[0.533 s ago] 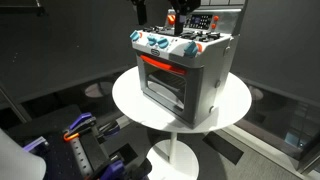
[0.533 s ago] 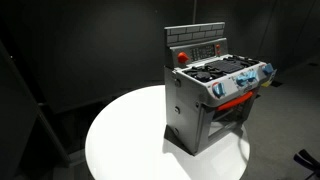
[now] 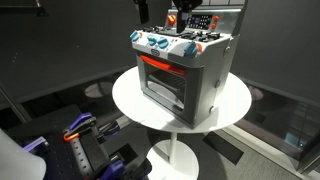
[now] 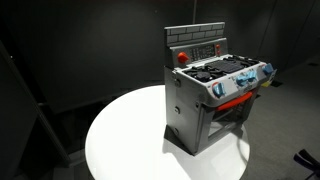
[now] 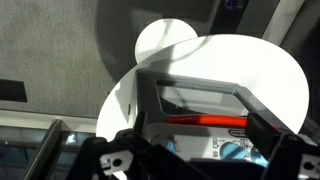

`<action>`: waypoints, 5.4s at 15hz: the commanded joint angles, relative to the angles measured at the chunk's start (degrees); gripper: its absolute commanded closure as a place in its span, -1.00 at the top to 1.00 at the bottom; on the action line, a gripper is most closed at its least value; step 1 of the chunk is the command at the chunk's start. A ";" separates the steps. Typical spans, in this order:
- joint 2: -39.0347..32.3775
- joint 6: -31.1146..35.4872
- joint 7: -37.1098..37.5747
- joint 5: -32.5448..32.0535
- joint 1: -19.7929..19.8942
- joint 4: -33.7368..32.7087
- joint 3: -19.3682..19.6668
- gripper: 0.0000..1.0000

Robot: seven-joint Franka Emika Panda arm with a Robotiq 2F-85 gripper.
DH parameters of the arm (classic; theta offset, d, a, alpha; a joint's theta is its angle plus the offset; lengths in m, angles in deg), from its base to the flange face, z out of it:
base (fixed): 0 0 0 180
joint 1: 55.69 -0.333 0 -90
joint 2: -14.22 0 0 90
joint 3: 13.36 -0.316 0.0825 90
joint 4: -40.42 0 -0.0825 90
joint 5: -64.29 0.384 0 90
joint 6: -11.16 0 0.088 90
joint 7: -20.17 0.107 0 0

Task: Press the button on the top right side of the stove

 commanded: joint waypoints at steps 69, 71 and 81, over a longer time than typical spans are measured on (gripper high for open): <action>-51.99 23.04 41.69 -5.40 0.11 -43.98 -13.41 1.00; -51.71 22.55 41.68 -5.33 0.13 -43.82 -13.48 1.00; -46.85 16.03 33.79 -0.26 1.89 -40.42 -15.21 1.00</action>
